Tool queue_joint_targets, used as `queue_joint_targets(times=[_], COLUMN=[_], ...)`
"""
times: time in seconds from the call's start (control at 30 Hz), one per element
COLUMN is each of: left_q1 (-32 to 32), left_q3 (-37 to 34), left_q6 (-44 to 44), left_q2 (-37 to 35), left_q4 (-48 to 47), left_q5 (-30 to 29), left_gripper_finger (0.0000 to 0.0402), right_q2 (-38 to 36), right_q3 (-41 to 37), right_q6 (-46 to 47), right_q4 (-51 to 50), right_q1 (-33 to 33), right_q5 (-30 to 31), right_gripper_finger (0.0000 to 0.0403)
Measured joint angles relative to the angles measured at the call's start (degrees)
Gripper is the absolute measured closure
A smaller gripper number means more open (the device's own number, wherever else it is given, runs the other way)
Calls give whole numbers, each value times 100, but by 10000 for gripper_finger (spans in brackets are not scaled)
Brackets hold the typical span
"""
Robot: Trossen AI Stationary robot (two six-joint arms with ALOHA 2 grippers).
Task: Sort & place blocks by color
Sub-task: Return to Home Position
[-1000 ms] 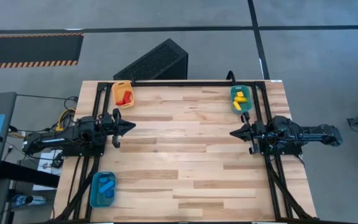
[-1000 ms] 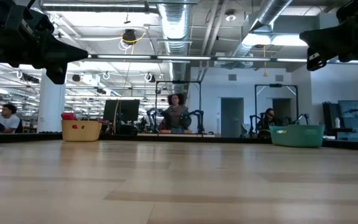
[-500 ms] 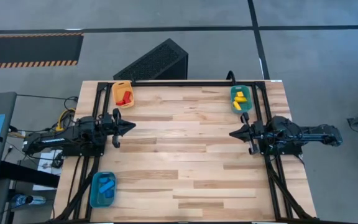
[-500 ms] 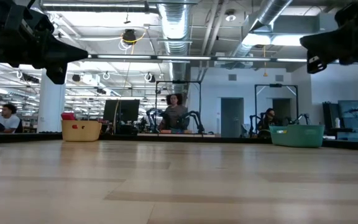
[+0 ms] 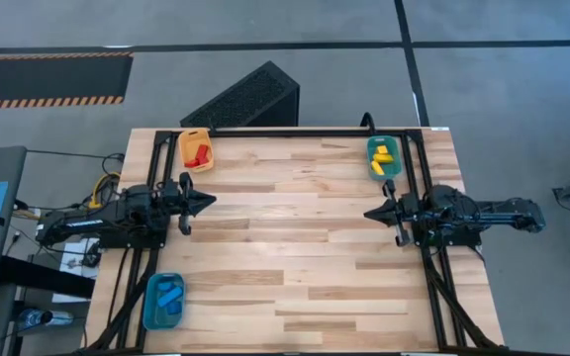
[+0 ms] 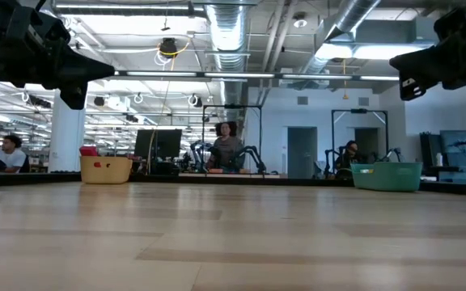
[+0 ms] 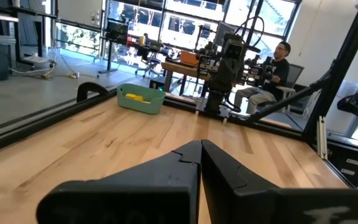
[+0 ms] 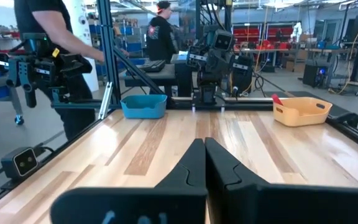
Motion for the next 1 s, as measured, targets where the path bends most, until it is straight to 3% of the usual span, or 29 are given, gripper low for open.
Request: queue_joint_targets(times=[1.0], left_q1=[0], left_q3=[1], left_q6=[0], left_q2=[0], left_q4=[0], left_q5=[0], left_gripper_finger=[401], right_q2=[0], right_q3=[0], right_q6=[0], right_q4=[-84], right_q1=[0], right_q5=[1], right_gripper_finger=[396])
